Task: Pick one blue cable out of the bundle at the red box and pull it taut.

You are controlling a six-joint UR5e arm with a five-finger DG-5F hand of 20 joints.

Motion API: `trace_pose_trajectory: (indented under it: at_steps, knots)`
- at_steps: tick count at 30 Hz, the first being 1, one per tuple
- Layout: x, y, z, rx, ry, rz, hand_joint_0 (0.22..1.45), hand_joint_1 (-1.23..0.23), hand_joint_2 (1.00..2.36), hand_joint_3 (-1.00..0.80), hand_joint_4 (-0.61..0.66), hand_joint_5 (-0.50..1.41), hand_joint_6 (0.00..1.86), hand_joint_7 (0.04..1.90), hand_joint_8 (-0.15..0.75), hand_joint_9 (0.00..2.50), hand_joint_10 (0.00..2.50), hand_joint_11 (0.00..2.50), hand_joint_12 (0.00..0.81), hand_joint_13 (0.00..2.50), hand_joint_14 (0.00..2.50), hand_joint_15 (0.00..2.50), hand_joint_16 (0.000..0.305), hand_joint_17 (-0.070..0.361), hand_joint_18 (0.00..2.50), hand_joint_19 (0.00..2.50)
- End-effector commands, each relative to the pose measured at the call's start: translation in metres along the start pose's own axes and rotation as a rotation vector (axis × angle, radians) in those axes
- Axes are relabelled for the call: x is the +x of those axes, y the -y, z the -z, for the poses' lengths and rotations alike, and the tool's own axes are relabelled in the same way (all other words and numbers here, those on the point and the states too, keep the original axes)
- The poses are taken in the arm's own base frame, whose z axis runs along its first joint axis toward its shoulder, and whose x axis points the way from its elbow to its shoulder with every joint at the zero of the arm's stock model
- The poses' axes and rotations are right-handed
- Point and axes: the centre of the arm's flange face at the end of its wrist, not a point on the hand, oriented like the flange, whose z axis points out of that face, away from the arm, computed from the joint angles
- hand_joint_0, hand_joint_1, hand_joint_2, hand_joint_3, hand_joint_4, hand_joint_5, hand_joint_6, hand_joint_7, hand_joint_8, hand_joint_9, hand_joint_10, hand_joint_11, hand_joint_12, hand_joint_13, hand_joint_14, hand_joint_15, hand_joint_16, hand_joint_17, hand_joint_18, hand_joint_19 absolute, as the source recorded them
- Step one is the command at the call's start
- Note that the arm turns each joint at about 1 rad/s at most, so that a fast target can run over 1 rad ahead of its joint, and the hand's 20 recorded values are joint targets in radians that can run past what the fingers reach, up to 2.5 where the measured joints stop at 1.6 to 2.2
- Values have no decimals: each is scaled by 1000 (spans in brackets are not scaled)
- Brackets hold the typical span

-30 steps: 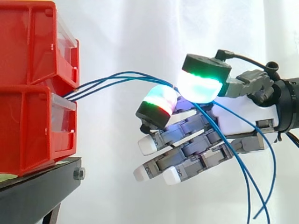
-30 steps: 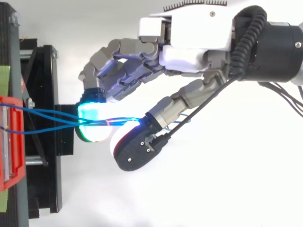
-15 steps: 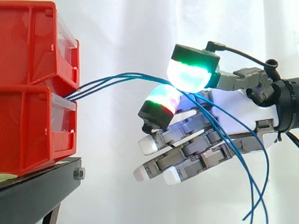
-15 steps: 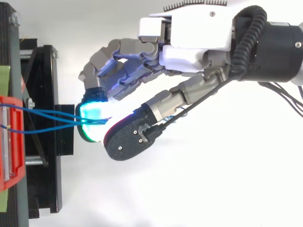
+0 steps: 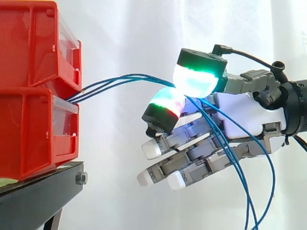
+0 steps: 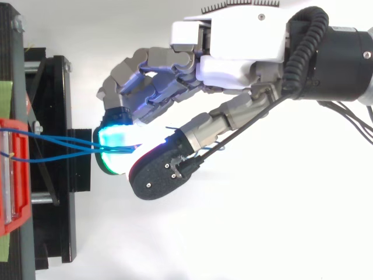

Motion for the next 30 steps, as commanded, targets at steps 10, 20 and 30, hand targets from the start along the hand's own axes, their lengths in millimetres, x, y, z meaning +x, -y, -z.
trace_pose_trajectory:
  at_steps: [10, 20, 30]
  knots:
    - [0, 0, 0, 0, 0, 0, 773, -882, 1008, -402, -171, -189, 885, 1002, 251, 578, 6, 300, 351, 211, 1, 0, 54, 122, 421, 170]
    - [0, 0, 0, 0, 0, -2, 776, -868, 1004, -441, -150, -196, 886, 997, 244, 569, 6, 302, 353, 200, 0, 0, 54, 122, 405, 173]
    - [0, -1, 0, -2, 0, -2, 602, -702, 1000, -500, 0, -173, 835, 948, 253, 565, 6, 302, 356, 166, 0, 0, 54, 122, 349, 198]
